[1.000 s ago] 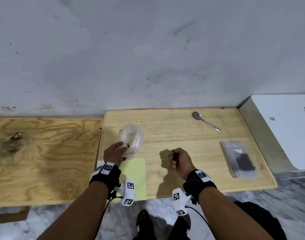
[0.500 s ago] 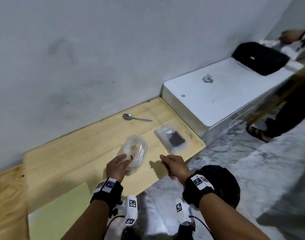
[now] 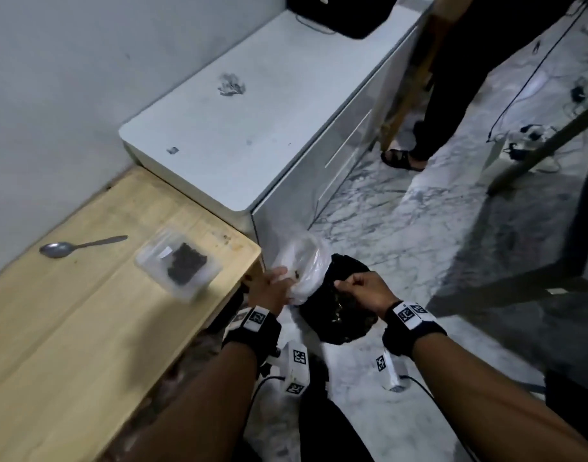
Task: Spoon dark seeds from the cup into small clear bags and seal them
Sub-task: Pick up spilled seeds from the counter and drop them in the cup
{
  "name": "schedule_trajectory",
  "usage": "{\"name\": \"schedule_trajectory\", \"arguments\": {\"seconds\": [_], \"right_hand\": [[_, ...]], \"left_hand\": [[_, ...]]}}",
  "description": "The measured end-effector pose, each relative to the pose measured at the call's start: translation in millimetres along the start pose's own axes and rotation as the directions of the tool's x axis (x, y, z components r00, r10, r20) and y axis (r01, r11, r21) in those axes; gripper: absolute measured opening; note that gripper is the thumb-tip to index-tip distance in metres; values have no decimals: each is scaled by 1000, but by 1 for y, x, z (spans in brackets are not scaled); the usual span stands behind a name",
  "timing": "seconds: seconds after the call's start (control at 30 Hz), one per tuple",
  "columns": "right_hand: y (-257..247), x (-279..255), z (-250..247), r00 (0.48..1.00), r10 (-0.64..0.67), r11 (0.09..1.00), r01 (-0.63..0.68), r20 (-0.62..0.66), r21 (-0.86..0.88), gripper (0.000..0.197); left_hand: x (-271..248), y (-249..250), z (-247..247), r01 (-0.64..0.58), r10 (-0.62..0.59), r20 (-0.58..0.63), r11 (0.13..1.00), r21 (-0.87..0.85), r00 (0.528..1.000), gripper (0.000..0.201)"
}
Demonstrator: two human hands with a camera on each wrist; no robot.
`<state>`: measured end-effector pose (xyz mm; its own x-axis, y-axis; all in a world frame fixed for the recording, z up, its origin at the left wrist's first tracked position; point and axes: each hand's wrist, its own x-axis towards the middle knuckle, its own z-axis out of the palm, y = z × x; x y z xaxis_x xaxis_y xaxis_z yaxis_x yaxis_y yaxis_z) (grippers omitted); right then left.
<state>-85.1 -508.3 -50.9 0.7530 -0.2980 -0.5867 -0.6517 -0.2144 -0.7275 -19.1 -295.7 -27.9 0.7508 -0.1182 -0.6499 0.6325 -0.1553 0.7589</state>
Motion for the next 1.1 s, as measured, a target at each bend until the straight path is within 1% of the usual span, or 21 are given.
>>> {"name": "schedule_trajectory", "arguments": {"seconds": [0.1,0.17,0.27,0.37,0.43,0.57,0.63,0.7,0.83,0.9,1.0,1.1], "right_hand": [[23,37,-34,998,56,995,-56,-5,-87,34],[42,64,-47,996,91,985,-90,1,-148,27],[70,101,-57,989,142,964,-127,49,-234,13],[93,128,-57,987,139,955,-113,78,-275,1],[107,144,-53,989,137,953,-113,64,-282,5],[124,164,-46,976,217,955,-206,29,-213,14],[127,170,-44,974,226,957,-223,-4,-188,16],[126,173,-41,973,228,957,-228,-23,-180,15],[125,177,-38,967,253,954,-252,-18,-163,18],[125,176,-36,963,268,949,-267,-18,-167,20],[129,174,-34,952,304,939,-306,-38,-155,22],[134,173,-32,953,300,944,-301,-33,-135,29]], "left_hand": [[44,-11,41,96,-95,41,995,-13,995,17],[73,-25,60,155,-156,32,988,9,987,18],[114,-47,82,204,-204,-14,979,25,979,15],[148,-67,97,237,-240,27,968,79,970,20],[165,-77,105,270,-273,33,960,74,962,17],[187,-92,113,288,-287,-28,954,84,958,13],[189,-94,113,291,-288,-44,952,97,957,15],[190,-92,114,292,-287,-57,952,91,956,15],[192,-90,114,326,-325,-29,944,54,945,18],[192,-90,114,327,-325,-40,944,42,945,16],[192,-90,115,337,-337,-25,941,17,941,17],[195,-93,115,355,-354,-27,935,28,935,21]]}}
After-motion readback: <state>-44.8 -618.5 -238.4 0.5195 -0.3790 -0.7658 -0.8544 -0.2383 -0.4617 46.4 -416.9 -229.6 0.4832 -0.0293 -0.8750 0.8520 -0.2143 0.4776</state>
